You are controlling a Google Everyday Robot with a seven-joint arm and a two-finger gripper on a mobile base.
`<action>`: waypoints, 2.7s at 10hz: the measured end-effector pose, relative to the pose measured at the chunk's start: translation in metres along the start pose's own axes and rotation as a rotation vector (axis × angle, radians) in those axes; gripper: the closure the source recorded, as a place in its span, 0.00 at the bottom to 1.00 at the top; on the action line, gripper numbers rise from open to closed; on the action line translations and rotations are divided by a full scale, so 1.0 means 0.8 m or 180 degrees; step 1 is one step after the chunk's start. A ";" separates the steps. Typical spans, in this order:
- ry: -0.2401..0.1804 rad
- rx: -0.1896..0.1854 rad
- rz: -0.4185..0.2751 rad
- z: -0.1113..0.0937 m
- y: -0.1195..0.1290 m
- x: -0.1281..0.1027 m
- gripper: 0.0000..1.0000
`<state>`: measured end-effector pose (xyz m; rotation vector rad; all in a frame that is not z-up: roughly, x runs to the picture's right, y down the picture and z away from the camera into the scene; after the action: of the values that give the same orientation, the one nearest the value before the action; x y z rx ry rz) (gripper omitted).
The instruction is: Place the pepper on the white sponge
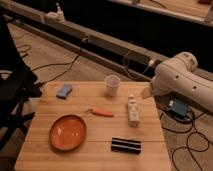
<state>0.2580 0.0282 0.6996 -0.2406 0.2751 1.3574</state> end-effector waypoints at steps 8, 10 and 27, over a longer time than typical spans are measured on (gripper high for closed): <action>-0.0001 0.0000 0.0000 0.000 0.000 0.000 0.31; -0.0001 0.0000 0.0000 0.000 0.000 0.000 0.31; -0.0078 -0.0690 -0.0270 0.042 0.112 -0.053 0.31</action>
<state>0.1644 0.0176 0.7447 -0.4119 0.0955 1.3052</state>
